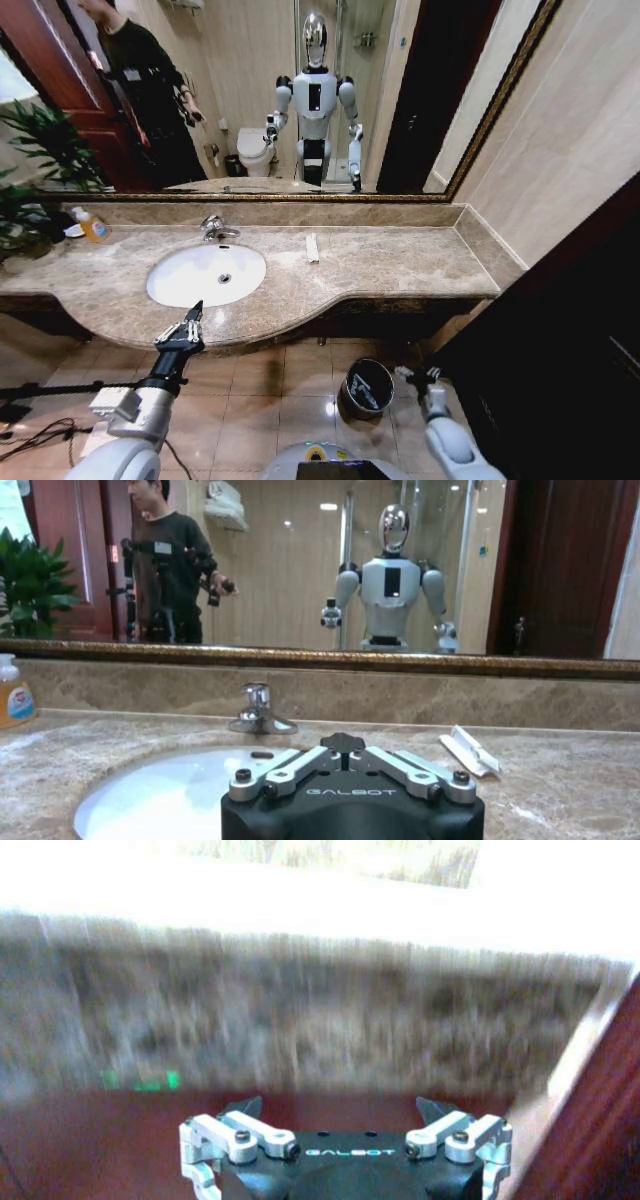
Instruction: Pick up the trash from the sink and place it in the trash bin.
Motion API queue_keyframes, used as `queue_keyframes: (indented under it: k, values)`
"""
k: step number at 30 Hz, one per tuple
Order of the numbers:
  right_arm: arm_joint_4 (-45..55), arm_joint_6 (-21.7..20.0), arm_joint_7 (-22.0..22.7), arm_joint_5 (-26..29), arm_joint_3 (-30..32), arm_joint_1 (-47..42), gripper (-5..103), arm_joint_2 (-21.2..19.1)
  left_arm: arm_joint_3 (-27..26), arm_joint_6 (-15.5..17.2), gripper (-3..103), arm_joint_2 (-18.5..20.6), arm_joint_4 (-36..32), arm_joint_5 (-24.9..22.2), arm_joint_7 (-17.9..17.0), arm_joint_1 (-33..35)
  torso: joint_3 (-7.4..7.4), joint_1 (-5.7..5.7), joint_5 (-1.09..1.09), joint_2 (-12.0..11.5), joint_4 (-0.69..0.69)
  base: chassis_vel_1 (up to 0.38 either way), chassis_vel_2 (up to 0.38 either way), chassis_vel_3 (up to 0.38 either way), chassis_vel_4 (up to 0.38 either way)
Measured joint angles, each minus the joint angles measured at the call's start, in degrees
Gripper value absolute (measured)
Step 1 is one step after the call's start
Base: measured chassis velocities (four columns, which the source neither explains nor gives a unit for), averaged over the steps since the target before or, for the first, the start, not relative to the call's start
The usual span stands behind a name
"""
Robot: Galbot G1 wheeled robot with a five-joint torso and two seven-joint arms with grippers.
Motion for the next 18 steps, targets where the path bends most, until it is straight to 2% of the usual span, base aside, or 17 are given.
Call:
queue_keyframes:
  k: [4, 6, 7, 10, 14, 18]
  values:
    - [7.9, -1.7, 0.9, 0.8, 0.9, -0.9, 100, -0.4, 0.0, 0.0, 0, 0.0, 0.0, 0.0, 0.0, 0.0, 0.00, 0.00, 0.00, 0.0, 0.00, 0.000, 0.000, 0.000, 0.000]
    - [13.9, -4.4, 2.2, 0.9, 0.8, -0.3, 100, -0.4, 0.0, 0.0, 0, 0.0, 0.0, 0.0, 0.0, 0.0, 0.00, 0.00, -0.01, 0.0, 0.00, 0.000, 0.000, 0.000, 0.000]
    - [13.9, -4.4, 2.2, 0.9, 0.8, -0.3, 100, -0.4, 0.0, 0.0, 0, 0.0, 0.0, 0.0, 0.0, 0.0, 0.00, 0.00, -0.01, 0.0, 0.00, 0.000, 0.000, 0.000, 0.000]
    - [20.4, -8.8, 3.4, 1.8, -0.9, 2.4, 100, -0.8, 0.0, 0.0, 0, 0.0, 0.0, 0.0, 0.0, 0.0, 0.00, 0.00, -0.01, 0.0, 0.00, 0.000, 0.000, 0.000, 0.000]
    - [22.7, -10.7, 3.3, 2.4, -2.5, 4.8, 100, -1.0, 0.0, 0.0, 0, 0.0, 0.0, 0.0, 0.0, 0.0, 0.00, 0.00, -0.01, 0.0, 0.01, 0.000, 0.000, 0.000, 0.000]
    - [23.0, -12.5, 1.2, 3.8, -4.8, 9.3, 100, -1.3, 0.0, 0.0, 0, 0.0, 0.0, 0.0, 0.0, 0.0, 0.00, 0.00, -0.01, 0.0, 0.00, 0.000, 0.000, 0.000, 0.000]
